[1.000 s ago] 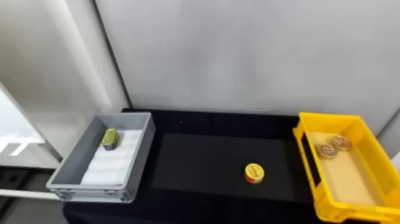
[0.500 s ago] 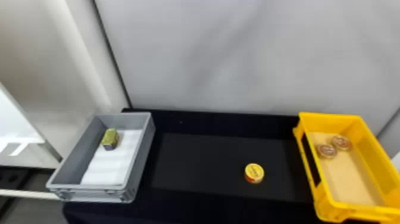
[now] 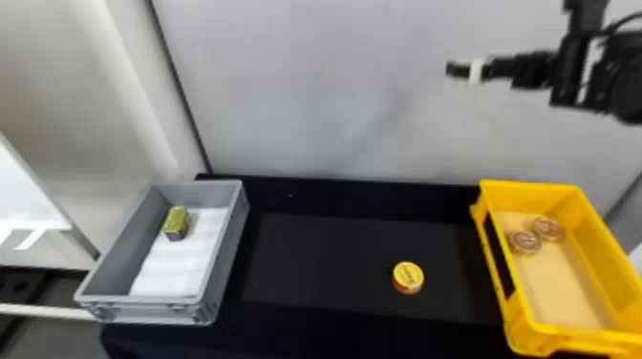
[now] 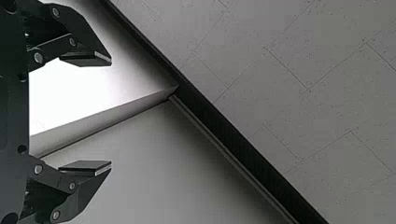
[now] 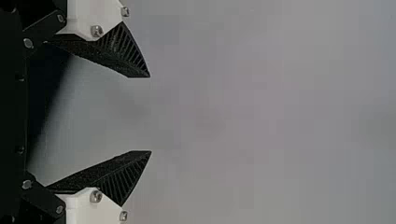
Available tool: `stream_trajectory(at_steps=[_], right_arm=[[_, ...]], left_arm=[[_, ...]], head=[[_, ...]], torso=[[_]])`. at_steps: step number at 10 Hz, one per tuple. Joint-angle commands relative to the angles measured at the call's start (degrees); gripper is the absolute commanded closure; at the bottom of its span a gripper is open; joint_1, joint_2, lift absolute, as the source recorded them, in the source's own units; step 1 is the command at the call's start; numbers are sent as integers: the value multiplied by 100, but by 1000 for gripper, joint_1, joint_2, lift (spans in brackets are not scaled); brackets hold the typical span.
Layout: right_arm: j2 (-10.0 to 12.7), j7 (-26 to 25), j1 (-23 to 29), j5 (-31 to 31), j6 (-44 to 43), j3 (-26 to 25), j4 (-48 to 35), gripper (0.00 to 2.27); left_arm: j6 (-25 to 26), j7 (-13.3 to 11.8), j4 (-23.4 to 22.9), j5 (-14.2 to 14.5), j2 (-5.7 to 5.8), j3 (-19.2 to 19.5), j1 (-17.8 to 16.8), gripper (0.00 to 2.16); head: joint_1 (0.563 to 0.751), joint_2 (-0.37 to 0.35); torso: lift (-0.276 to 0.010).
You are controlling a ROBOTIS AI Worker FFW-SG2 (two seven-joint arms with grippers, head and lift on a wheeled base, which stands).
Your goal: Pick up the round yellow can and place it in the yellow rectangular box
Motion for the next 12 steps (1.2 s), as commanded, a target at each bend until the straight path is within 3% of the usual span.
stream_trajectory(at_steps=[1, 4, 12], right_arm=[[244, 258, 176, 462, -41, 198, 779, 263], [586, 653, 431, 1200, -41, 268, 1456, 263], [947, 820, 1099, 1411, -138, 505, 2308, 268]], left_arm=[[-42, 0, 50, 0, -62, -49, -27, 450], [-86, 0, 112, 0, -115, -111, -62, 450], [-165, 0, 165, 0, -150, -164, -54, 450]], head=[[734, 91], [734, 91], [734, 91]], torso=[[0], [0], [0]])
